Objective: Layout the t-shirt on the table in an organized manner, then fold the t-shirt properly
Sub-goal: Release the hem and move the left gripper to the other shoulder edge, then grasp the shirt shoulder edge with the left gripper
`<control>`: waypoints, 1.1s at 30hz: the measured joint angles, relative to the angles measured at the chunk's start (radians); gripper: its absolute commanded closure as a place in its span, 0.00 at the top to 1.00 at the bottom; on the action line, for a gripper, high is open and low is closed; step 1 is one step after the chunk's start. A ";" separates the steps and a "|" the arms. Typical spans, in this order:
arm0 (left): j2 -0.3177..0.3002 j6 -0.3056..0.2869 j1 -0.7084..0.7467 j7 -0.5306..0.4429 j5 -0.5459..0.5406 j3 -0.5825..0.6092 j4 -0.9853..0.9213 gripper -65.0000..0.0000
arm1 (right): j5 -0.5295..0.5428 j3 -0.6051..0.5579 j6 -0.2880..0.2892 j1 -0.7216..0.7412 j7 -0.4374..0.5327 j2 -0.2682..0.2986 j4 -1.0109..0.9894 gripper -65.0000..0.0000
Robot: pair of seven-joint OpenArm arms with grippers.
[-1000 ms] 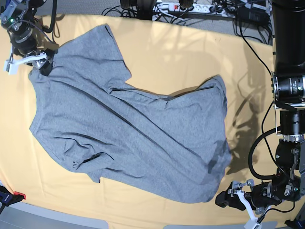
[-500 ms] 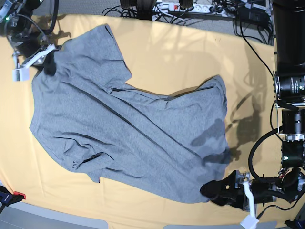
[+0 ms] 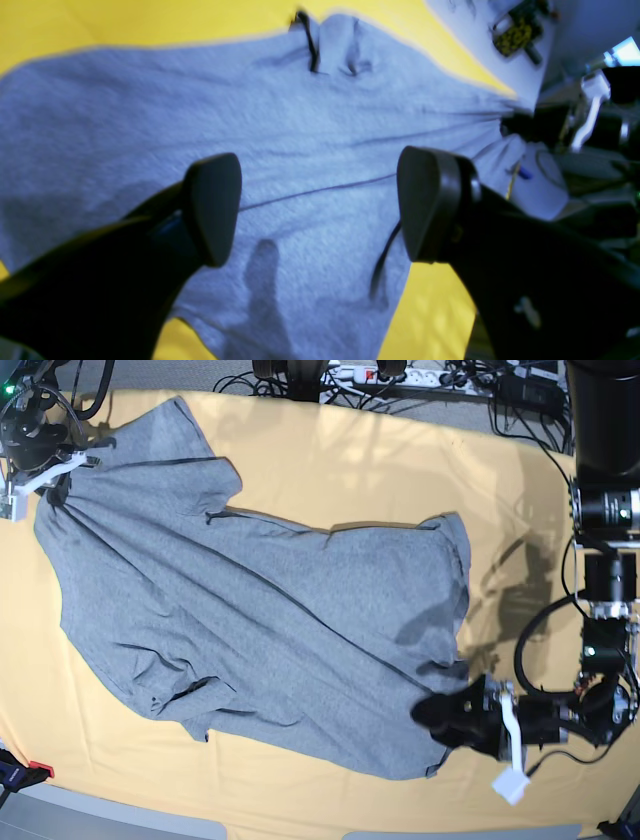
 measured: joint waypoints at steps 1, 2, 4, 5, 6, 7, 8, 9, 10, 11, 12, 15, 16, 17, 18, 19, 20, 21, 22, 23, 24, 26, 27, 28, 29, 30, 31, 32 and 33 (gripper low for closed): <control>-0.004 0.000 0.027 0.002 0.000 0.000 0.053 0.76 | 0.000 0.000 -0.002 0.000 0.000 0.000 0.000 0.00; -0.010 0.000 0.057 0.001 0.000 0.000 0.111 0.76 | 0.001 0.000 -0.002 0.000 0.000 -0.001 0.000 0.00; -0.024 0.002 0.119 0.002 -0.001 0.000 0.248 0.76 | 0.008 0.000 -0.002 0.000 0.001 0.000 0.000 0.00; -0.035 0.002 0.154 0.000 -0.001 0.000 0.324 0.76 | 0.008 0.000 -0.002 0.000 0.002 0.000 0.000 0.00; -0.047 0.002 0.190 0.000 -0.002 0.000 0.400 0.76 | 0.008 0.000 -0.001 0.000 0.001 0.000 0.000 0.00; -0.064 0.001 0.224 -0.001 -0.005 0.000 0.468 0.76 | 0.008 0.000 0.000 0.000 0.000 0.000 0.000 0.00; -0.084 -0.003 0.261 -0.002 -0.006 0.001 0.531 0.76 | 0.008 0.000 0.002 0.001 0.000 0.000 0.000 0.00; -0.106 -0.006 0.299 -0.001 -0.008 0.000 0.585 0.76 | 0.008 0.000 0.006 0.000 0.000 0.001 0.000 0.00; -0.129 -0.007 0.338 -0.001 -0.009 -0.006 0.629 0.76 | 0.008 0.000 0.009 0.000 0.000 0.002 0.000 0.00; -0.146 -0.007 0.381 0.003 -0.009 -0.021 0.667 0.76 | 0.008 0.000 0.009 0.000 0.000 0.002 0.000 0.00; -0.155 -0.011 0.425 0.004 -0.009 -0.047 0.697 0.76 | 0.008 0.000 0.010 -0.001 0.000 0.002 0.000 0.00; -0.149 -0.012 0.546 0.002 -0.009 -0.182 0.752 0.76 | 0.008 0.000 0.009 -0.002 0.000 -0.001 0.000 0.00; -0.148 -0.011 0.581 0.001 -0.009 -0.241 0.758 0.76 | 0.008 0.000 0.008 -0.002 -0.001 0.000 0.000 0.00; -0.147 -0.011 0.613 0.000 -0.009 -0.305 0.758 0.76 | 0.008 0.000 0.008 -0.002 0.000 0.000 0.000 0.00; -0.143 -0.011 0.643 0.003 -0.008 -0.374 0.757 0.76 | 0.008 0.000 0.008 -0.001 0.000 0.002 0.000 0.00; -0.129 -0.011 0.671 0.002 -0.008 -0.453 0.757 0.76 | 0.008 0.000 0.009 0.000 0.000 0.003 0.000 0.00; -0.111 -0.008 0.700 -0.002 -0.008 -0.531 0.757 0.76 | 0.008 0.000 0.008 0.000 0.000 0.002 0.000 0.00; -0.097 -0.007 0.730 -0.002 -0.008 -0.596 0.757 0.76 | 0.008 0.000 0.009 0.000 0.000 0.001 0.000 0.00; -0.082 -0.007 0.756 0.003 -0.008 -0.657 0.756 0.76 | 0.008 0.000 0.009 0.000 0.000 0.000 0.000 0.00; -0.061 -0.007 0.781 0.003 -0.002 -0.716 0.756 0.76 | 0.008 0.000 0.008 0.000 -0.001 0.000 0.000 0.00; -0.034 -0.007 0.800 0.003 -0.001 -0.767 0.756 0.76 | 0.013 0.000 0.008 0.000 -0.001 0.000 0.000 0.00; 0.016 -0.007 0.836 0.001 0.000 -0.846 0.757 0.76 | 0.034 0.000 0.008 0.000 -0.001 0.001 0.000 0.00; 0.039 -0.008 0.851 -0.001 0.023 -0.876 0.757 0.76 | 0.042 0.000 0.008 0.000 -0.001 0.001 0.000 0.00; 0.057 -0.007 0.867 0.003 0.049 -0.902 0.756 0.76 | 0.047 0.000 0.009 0.000 -0.005 0.001 0.000 0.00; 0.071 -0.008 0.882 0.007 0.067 -0.924 0.755 0.76 | 0.046 0.000 0.019 0.000 -0.008 0.001 0.000 0.00; 0.084 -0.011 0.888 0.007 0.092 -0.942 0.755 0.76 | 0.046 0.000 0.020 -0.001 -0.013 0.001 0.000 0.00; 0.089 -0.030 0.888 0.007 0.122 -0.954 0.755 0.76 | 0.056 0.000 0.024 -0.002 -0.014 0.001 0.000 0.00; 0.085 -0.029 0.887 0.005 0.165 -0.956 0.755 0.76 | 0.061 0.000 0.024 -0.002 -0.016 0.003 0.000 0.00; 0.080 -0.030 0.884 -0.024 0.212 -0.954 0.755 0.76 | 0.061 0.000 0.023 -0.007 -0.019 0.009 0.000 0.00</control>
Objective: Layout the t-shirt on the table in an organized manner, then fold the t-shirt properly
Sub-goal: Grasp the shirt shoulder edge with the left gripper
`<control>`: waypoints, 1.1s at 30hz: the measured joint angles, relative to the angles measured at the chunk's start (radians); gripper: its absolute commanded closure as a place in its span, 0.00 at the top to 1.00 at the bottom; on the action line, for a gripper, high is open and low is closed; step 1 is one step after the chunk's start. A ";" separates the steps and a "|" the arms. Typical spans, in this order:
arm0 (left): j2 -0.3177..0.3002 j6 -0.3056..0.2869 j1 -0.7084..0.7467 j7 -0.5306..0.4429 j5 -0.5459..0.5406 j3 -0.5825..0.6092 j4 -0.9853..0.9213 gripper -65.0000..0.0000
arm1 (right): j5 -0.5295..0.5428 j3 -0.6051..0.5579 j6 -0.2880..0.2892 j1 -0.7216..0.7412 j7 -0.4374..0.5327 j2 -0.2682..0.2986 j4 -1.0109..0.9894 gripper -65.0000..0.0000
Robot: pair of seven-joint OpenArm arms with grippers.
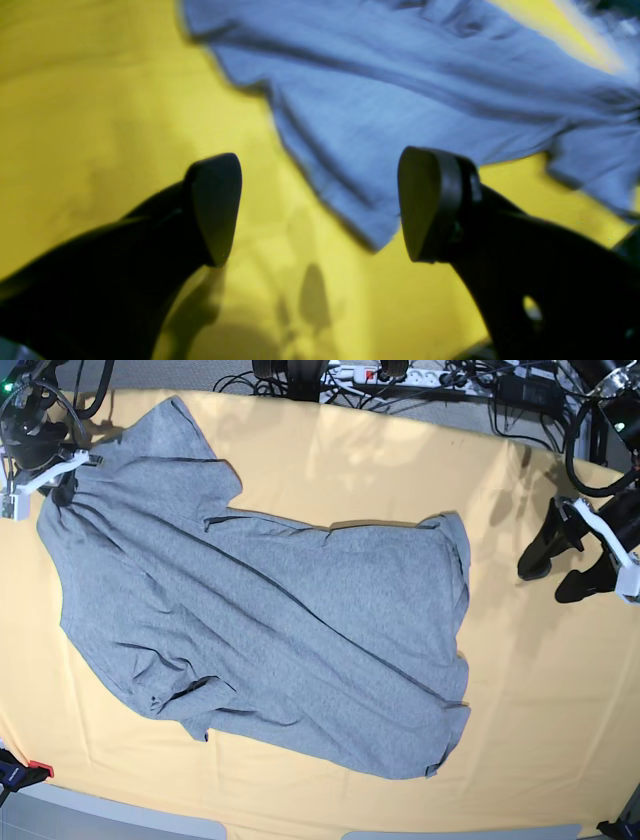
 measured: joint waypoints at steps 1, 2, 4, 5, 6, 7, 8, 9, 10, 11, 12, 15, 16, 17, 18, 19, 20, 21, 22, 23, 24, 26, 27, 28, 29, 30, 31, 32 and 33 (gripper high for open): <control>-0.002 0.000 -0.002 -0.055 0.048 0.005 0.000 0.76 | 0.000 0.000 0.000 -0.005 -0.002 0.007 0.000 0.00; -0.004 0.000 -0.002 -0.101 0.093 0.005 0.000 0.76 | 0.001 0.000 0.000 -0.009 0.000 0.017 0.000 0.00; -0.010 0.000 -0.018 -0.168 0.235 0.011 0.000 0.76 | 0.004 0.000 0.000 -0.011 -0.005 0.034 0.000 0.00; -0.010 0.000 -0.038 -0.187 0.319 0.011 -0.001 0.76 | 0.005 0.000 0.000 -0.011 -0.006 0.042 0.000 0.00; -0.010 -0.001 -0.057 -0.211 0.387 0.010 -0.002 0.76 | 0.008 0.000 0.000 -0.011 -0.008 0.051 0.000 0.00; -0.010 0.000 -0.075 -0.225 0.422 0.010 -0.002 0.76 | 0.008 0.000 0.000 -0.011 -0.007 0.059 0.000 0.00; -0.011 0.000 -0.089 -0.229 0.426 0.010 -0.002 0.76 | 0.012 0.000 0.001 -0.011 -0.006 0.068 0.000 0.00; -0.013 0.012 -0.096 -0.225 0.422 0.009 -0.001 0.76 | 0.015 0.000 0.001 -0.011 -0.007 0.072 0.000 0.00; -0.013 0.068 -0.096 -0.202 0.408 0.009 0.000 0.76 | 0.015 0.000 0.001 -0.011 -0.007 0.076 0.000 0.00; -0.012 0.082 -0.095 -0.178 0.383 0.009 0.000 0.76 | 0.014 0.000 0.000 -0.011 -0.008 0.077 0.000 0.00; -0.012 0.081 -0.091 -0.122 0.350 0.009 0.000 0.76 | 0.014 0.000 0.000 -0.011 -0.010 0.078 0.000 0.00; -0.010 0.076 -0.064 -0.017 0.169 0.010 0.000 0.76 | 0.024 0.000 0.000 -0.011 -0.014 0.077 0.000 0.00; -0.010 0.072 -0.046 -0.014 0.127 0.010 0.000 0.76 | 0.025 0.000 0.000 -0.011 -0.016 0.076 0.000 0.00; -0.010 0.072 -0.024 -0.015 0.120 0.010 0.000 0.76 | 0.025 0.000 0.000 -0.011 -0.016 0.077 0.000 0.00; -0.010 0.072 -0.002 -0.013 0.123 0.010 0.000 0.76 | 0.025 0.000 0.000 -0.011 -0.015 0.077 0.000 0.00; -0.010 0.072 0.019 -0.010 0.126 0.010 0.000 0.76 | 0.024 0.000 0.000 -0.011 -0.015 0.077 0.000 0.00; -0.007 0.080 0.038 -0.011 0.126 0.010 0.000 0.76 | 0.023 0.000 0.000 -0.011 -0.016 0.077 0.000 0.00; 0.000 0.084 0.052 -0.022 0.126 0.010 0.000 0.76 | 0.023 0.000 0.000 -0.011 -0.016 0.077 0.000 0.00; 0.008 0.084 0.066 -0.031 0.126 0.010 -0.001 0.76 | 0.023 0.000 0.000 -0.011 -0.016 0.077 0.000 0.00; 0.021 0.084 0.075 -0.029 0.127 0.010 -0.004 0.76 | 0.023 0.000 0.000 -0.011 -0.016 0.077 0.000 0.00; 0.040 0.084 0.082 -0.030 0.127 0.010 -0.010 0.76 | 0.024 0.000 0.000 -0.011 -0.016 0.077 0.000 0.00; 0.092 0.084 0.087 -0.030 0.127 0.009 -0.026 0.76 | 0.024 0.000 0.000 -0.011 -0.015 0.077 0.000 0.00; 0.118 0.084 0.086 -0.032 0.127 0.010 -0.036 0.76 | 0.024 0.000 0.000 -0.011 -0.015 0.077 0.000 0.00; 0.141 0.084 0.084 -0.036 0.127 0.010 -0.049 0.76 | 0.024 0.000 0.000 -0.011 -0.015 0.077 0.000 0.00; 0.160 0.084 0.083 -0.042 0.127 0.011 -0.063 0.76 | 0.024 0.000 0.000 -0.011 -0.016 0.077 0.000 0.00; 0.173 0.083 0.082 -0.060 0.128 0.010 -0.078 0.76 | 0.024 0.000 0.000 -0.011 -0.015 0.077 0.000 0.00; 0.185 0.084 0.080 -0.066 0.132 0.010 -0.091 0.76 | 0.024 0.000 0.000 -0.011 -0.016 0.077 0.000 0.00; 0.192 0.084 0.076 -0.068 0.151 0.010 -0.100 0.76 | 0.024 0.000 0.000 -0.011 -0.015 0.077 0.000 0.00; 0.199 0.084 0.069 -0.068 0.165 0.010 -0.111 0.76 | 0.024 0.000 0.000 -0.011 -0.015 0.077 0.000 0.00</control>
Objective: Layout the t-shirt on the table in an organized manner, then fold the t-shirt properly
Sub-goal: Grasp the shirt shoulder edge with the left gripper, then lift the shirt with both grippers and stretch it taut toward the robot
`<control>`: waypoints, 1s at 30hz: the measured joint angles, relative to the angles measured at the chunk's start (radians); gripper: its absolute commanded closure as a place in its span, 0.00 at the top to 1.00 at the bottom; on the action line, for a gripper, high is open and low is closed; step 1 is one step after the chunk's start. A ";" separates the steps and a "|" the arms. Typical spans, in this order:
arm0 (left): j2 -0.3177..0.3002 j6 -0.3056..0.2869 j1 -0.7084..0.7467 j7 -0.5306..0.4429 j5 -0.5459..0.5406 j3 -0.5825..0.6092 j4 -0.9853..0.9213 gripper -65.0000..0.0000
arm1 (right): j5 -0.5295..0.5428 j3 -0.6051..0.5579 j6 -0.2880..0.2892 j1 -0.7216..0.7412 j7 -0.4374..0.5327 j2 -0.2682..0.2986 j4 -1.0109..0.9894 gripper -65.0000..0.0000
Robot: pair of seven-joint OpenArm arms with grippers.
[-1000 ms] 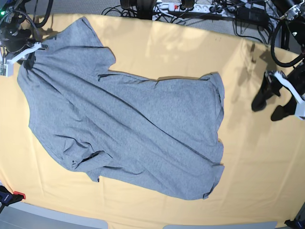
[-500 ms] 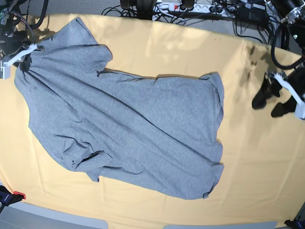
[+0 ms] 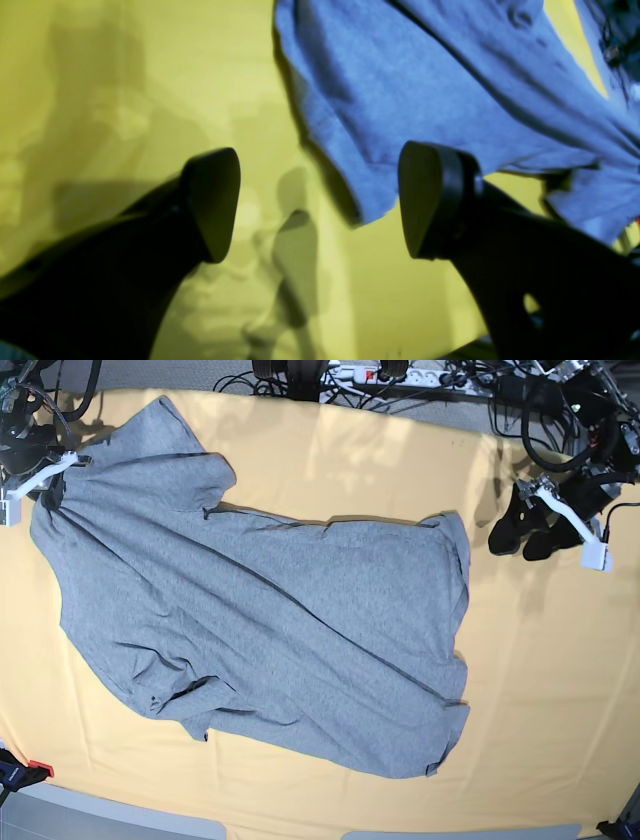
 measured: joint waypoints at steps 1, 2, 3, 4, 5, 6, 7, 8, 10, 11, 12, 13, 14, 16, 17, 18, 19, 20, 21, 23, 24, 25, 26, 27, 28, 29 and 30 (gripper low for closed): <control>0.006 0.001 -0.008 -0.007 0.004 0.000 -0.014 0.76 | 0.000 0.000 0.000 0.000 0.000 0.000 0.000 0.00; 0.007 0.002 -0.013 -0.017 0.003 0.006 -0.031 0.76 | 0.000 0.000 0.000 0.000 0.000 0.000 0.000 0.00; 0.006 0.003 -0.021 -0.019 0.004 0.017 -0.049 0.76 | 0.002 0.000 0.000 0.000 0.000 0.000 0.000 0.00; 0.005 0.004 -0.023 -0.024 0.007 0.029 -0.069 0.76 | 0.002 0.000 0.000 0.000 0.000 0.000 0.000 0.00; 0.005 0.006 -0.024 -0.030 0.008 0.046 -0.089 0.76 | 0.002 0.000 0.000 0.000 0.000 0.000 0.000 0.00; 0.005 0.008 -0.023 -0.031 0.007 0.063 -0.112 0.76 | 0.002 0.000 0.000 0.000 0.000 0.000 0.000 0.00; 0.004 0.007 -0.021 -0.030 0.006 0.081 -0.135 0.76 | 0.002 0.000 0.000 0.000 0.000 0.000 0.000 0.00; 0.005 0.008 -0.021 -0.027 0.003 0.102 -0.156 0.76 | 0.002 0.000 0.000 0.000 0.000 0.000 0.000 0.00; 0.004 -0.006 -0.019 -0.037 -0.031 0.150 -0.181 0.76 | 0.002 0.000 0.000 0.000 0.000 0.000 0.000 0.00; 0.004 -0.026 -0.021 -0.038 -0.042 0.176 -0.189 0.76 | 0.002 0.000 0.000 0.000 0.000 0.000 0.000 0.00; 0.004 -0.037 -0.022 -0.042 -0.051 0.204 -0.191 0.76 | 0.002 0.000 0.000 0.000 0.000 0.000 0.000 0.00; 0.004 -0.056 -0.022 -0.045 -0.057 0.233 -0.191 0.76 | 0.002 0.000 0.000 0.000 0.000 0.000 0.000 0.00; 0.004 -0.073 -0.022 -0.047 -0.065 0.260 -0.191 0.76 | 0.002 0.000 0.000 0.000 0.000 0.000 0.000 0.00; 0.005 -0.080 -0.024 -0.068 -0.065 0.306 -0.192 0.76 | 0.002 0.000 0.000 0.000 0.000 0.000 0.000 0.00; 0.004 -0.080 -0.028 -0.065 -0.064 0.325 -0.192 0.76 | 0.002 0.000 0.000 0.000 0.000 0.000 0.000 0.00; 0.004 -0.080 -0.038 -0.063 -0.060 0.342 -0.192 0.76 | 0.002 0.000 0.000 0.000 0.000 0.000 0.000 0.00; 0.004 -0.080 -0.046 -0.063 -0.049 0.356 -0.192 0.76 | 0.002 0.000 0.000 0.000 0.000 0.000 0.000 0.00; 0.005 -0.080 -0.057 -0.063 -0.037 0.364 -0.192 0.76 | 0.002 0.000 0.000 0.000 0.000 0.000 0.000 0.00; 0.005 -0.080 -0.065 -0.063 -0.030 0.368 -0.192 0.75 | 0.002 0.000 0.000 0.000 0.000 0.000 0.000 0.00; 0.004 -0.079 -0.083 -0.057 -0.011 0.364 -0.194 0.64 | 0.002 0.000 0.000 0.000 0.000 0.000 0.000 0.00; 0.005 -0.079 -0.092 -0.055 0.002 0.356 -0.195 0.54 | 0.002 0.000 0.000 0.000 0.000 0.000 0.000 0.00; 0.004 -0.072 -0.104 -0.051 0.011 0.347 -0.195 0.41 | 0.002 0.000 0.000 0.000 0.000 0.000 0.000 0.00; 0.001 -0.067 -0.114 -0.043 0.013 0.337 -0.195 0.27 | 0.002 0.000 0.000 0.000 0.000 0.000 0.000 0.00; -0.006 -0.066 -0.123 -0.037 0.009 0.327 -0.195 0.14 | 0.002 0.000 0.000 0.000 0.000 0.000 0.000 0.00; -0.012 -0.065 -0.131 -0.031 0.006 0.312 -0.195 0.03 | 0.002 0.000 0.000 0.000 0.000 0.000 0.000 0.00; -0.016 -0.065 -0.140 -0.006 -0.003 0.294 -0.195 0.00 | 0.002 0.000 0.004 0.000 0.000 0.000 0.000 0.00; -0.026 -0.065 -0.144 0.024 -0.020 0.279 -0.195 0.00 | 0.002 0.000 0.014 0.000 0.000 0.000 0.000 0.00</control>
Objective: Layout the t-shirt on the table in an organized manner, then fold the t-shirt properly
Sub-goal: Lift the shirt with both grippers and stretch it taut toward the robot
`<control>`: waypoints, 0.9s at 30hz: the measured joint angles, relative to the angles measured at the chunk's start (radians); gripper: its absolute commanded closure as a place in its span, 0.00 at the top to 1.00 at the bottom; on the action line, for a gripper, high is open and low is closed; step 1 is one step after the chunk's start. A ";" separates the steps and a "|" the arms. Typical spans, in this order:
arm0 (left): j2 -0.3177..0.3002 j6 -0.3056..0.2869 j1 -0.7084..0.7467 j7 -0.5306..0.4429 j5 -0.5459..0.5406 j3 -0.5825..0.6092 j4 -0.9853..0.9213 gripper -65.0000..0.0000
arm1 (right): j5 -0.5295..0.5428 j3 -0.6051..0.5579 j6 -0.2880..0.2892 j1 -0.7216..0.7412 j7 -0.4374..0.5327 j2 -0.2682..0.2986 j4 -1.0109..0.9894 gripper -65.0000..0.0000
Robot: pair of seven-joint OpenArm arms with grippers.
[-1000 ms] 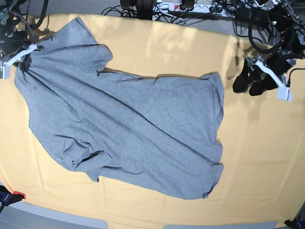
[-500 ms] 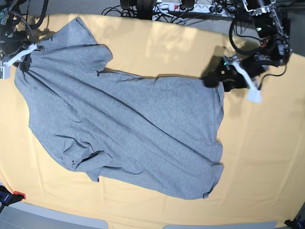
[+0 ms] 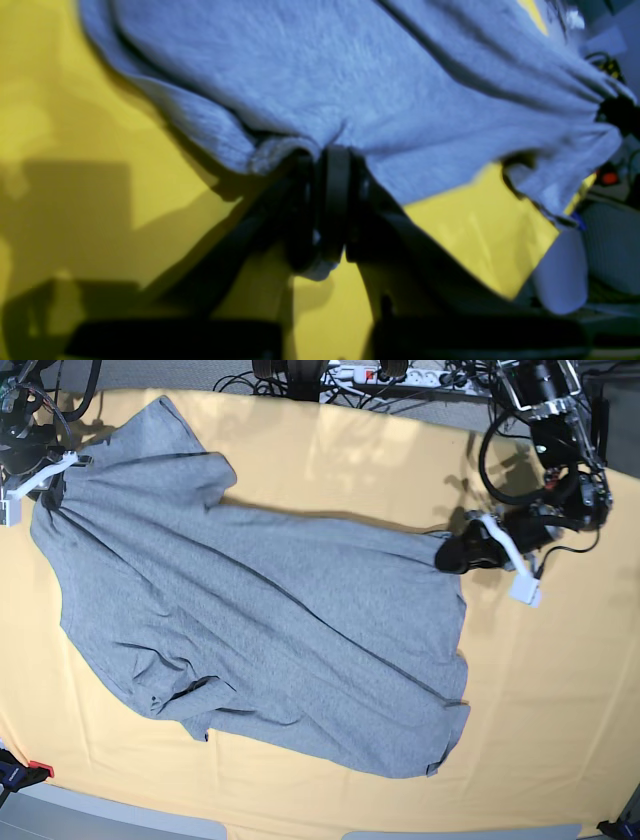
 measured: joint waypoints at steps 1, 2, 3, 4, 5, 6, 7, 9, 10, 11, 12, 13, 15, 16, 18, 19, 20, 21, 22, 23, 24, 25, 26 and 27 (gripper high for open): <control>-0.010 -0.018 -0.002 0.029 -0.031 -0.014 0.000 0.00 | 0.000 0.000 0.002 0.000 0.000 0.000 0.000 0.00; -0.026 -0.018 -0.002 0.061 -0.077 -0.025 0.002 0.00 | 0.000 0.000 0.008 0.000 0.000 0.000 0.000 0.00; -0.047 -0.018 -0.001 0.074 -0.122 -0.030 0.005 0.00 | 0.000 0.000 0.008 0.000 0.000 0.000 0.000 0.00; -0.071 -0.017 0.001 0.072 -0.168 -0.031 0.010 0.00 | 0.000 0.000 0.008 0.000 0.000 0.002 0.000 0.00; -0.092 -0.018 0.000 0.070 -0.214 -0.031 0.018 0.00 | 0.000 0.000 0.008 0.000 -0.001 0.006 0.000 0.00; -0.112 -0.017 -0.002 0.070 -0.252 -0.031 0.027 0.00 | 0.000 0.000 0.008 0.000 0.000 0.011 0.000 0.00; -0.130 -0.017 -0.004 0.069 -0.289 -0.031 0.035 0.00 | 0.000 0.000 0.008 0.001 0.000 0.013 0.000 0.00; -0.164 -0.017 -0.005 0.071 -0.361 -0.031 0.046 0.00 | 0.001 0.000 0.008 0.000 -0.010 0.013 0.000 0.00; -0.182 -0.018 -0.005 0.070 -0.369 -0.031 0.051 0.00 | 0.001 0.000 0.008 0.000 -0.019 0.013 0.000 0.00; -0.203 -0.018 -0.005 0.071 -0.366 -0.030 0.052 0.00 | 0.002 0.000 0.008 0.000 -0.024 0.013 0.000 0.00; -0.224 -0.018 -0.004 0.072 -0.366 -0.029 0.052 0.00 | 0.009 0.000 0.008 0.000 -0.028 0.013 0.000 0.00; -0.245 -0.018 -0.004 0.074 -0.366 -0.029 0.052 0.00 | 0.011 0.000 0.008 0.000 -0.035 0.014 0.000 0.00; -0.288 -0.018 -0.002 0.074 -0.367 -0.029 0.052 0.00 | 0.043 -0.002 0.017 -0.018 -0.043 0.025 0.000 0.00; -0.307 -0.018 -0.002 0.074 -0.366 -0.029 0.052 0.00 | 0.058 -0.002 0.034 -0.031 -0.063 0.038 0.000 0.00; -0.339 -0.018 -0.002 0.074 -0.368 -0.029 0.053 0.00 | 0.077 -0.002 0.077 -0.050 -0.090 0.062 0.001 0.00; -0.351 -0.018 -0.002 0.074 -0.369 -0.029 0.053 0.00 | 0.100 -0.002 0.088 -0.060 -0.106 0.077 0.001 0.00; -0.361 -0.018 -0.002 0.074 -0.370 -0.029 0.053 0.00 | 0.131 -0.002 0.098 -0.066 -0.125 0.090 0.001 0.00; -0.372 -0.018 -0.002 0.074 -0.370 -0.027 0.053 0.00 | 0.157 -0.002 0.103 -0.069 -0.152 0.103 0.002 0.00; -0.379 -0.018 -0.002 0.073 -0.370 -0.027 0.053 0.00 | 0.186 -0.002 0.123 -0.069 -0.195 0.114 0.002 0.00; -0.385 -0.018 -0.002 0.074 -0.370 -0.027 0.053 0.00 | 0.204 -0.002 0.142 -0.069 -0.237 0.122 0.003 0.00; -0.388 -0.018 -0.002 0.074 -0.370 -0.027 0.053 0.00 | 0.224 -0.002 0.144 -0.069 -0.269 0.126 0.004 0.00; -0.389 -0.018 -0.002 0.074 -0.370 -0.027 0.053 0.00 | 0.243 -0.002 0.145 -0.070 -0.290 0.129 0.004 0.00; -0.389 -0.018 -0.002 0.073 -0.370 -0.027 0.053 0.00 | 0.252 -0.002 0.144 -0.075 -0.301 0.134 0.004 0.00; -0.390 -0.018 0.001 0.074 -0.370 -0.027 0.053 0.00 | 0.273 -0.002 0.144 -0.082 -0.303 0.140 0.004 0.00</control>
